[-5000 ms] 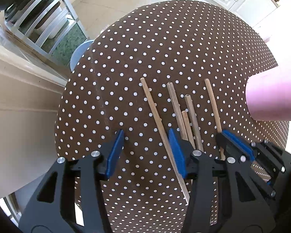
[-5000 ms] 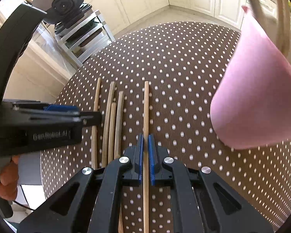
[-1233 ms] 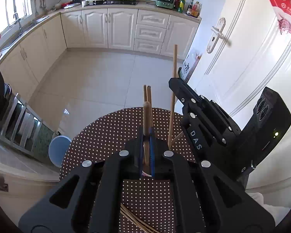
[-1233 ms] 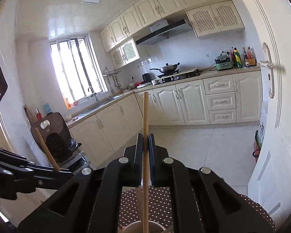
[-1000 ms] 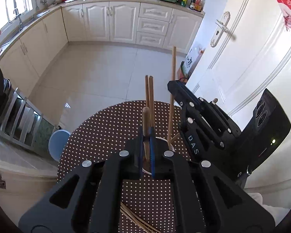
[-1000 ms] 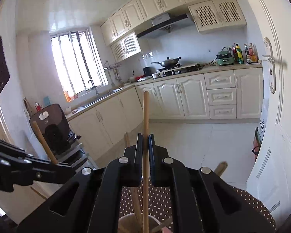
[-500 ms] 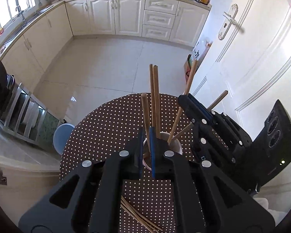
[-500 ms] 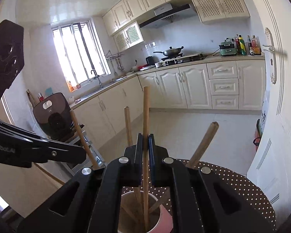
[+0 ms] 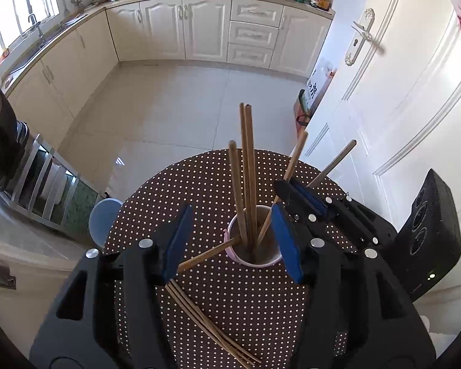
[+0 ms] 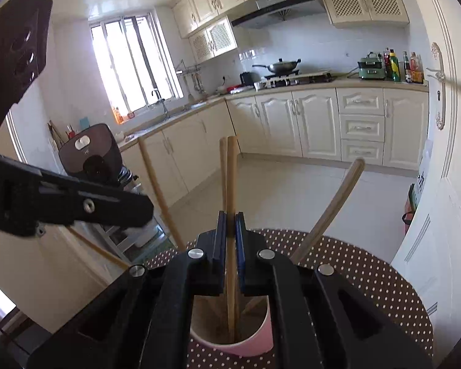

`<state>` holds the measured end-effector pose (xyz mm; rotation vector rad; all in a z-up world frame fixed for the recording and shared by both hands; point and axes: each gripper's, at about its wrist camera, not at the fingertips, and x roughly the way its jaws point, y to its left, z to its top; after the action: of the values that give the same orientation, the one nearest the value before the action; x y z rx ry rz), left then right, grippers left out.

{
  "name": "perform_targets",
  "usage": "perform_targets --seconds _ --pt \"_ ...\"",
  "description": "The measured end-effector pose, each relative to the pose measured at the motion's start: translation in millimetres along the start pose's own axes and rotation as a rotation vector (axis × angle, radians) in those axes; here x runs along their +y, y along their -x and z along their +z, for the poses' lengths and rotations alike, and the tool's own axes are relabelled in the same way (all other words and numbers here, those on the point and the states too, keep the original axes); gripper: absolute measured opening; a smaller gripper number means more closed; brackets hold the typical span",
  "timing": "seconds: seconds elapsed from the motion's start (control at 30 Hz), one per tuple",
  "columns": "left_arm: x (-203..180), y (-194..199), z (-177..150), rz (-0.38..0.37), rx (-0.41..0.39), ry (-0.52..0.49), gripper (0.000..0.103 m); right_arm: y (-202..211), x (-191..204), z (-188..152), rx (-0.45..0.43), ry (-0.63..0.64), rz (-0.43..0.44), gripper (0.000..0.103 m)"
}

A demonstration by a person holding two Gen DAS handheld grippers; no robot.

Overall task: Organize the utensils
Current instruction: 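Open the left tool to drop its chopstick into the cup while the right tool opens too, then move the left tool back over the chopstick pile while the right tool follows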

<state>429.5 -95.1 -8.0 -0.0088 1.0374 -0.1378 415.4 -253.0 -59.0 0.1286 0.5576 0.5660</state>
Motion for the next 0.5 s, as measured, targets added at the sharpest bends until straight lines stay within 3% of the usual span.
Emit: perform_targets --seconds 0.5 --pt "24 20 -24 0.01 -0.01 0.032 0.057 26 27 -4 0.028 -0.01 -0.03 0.008"
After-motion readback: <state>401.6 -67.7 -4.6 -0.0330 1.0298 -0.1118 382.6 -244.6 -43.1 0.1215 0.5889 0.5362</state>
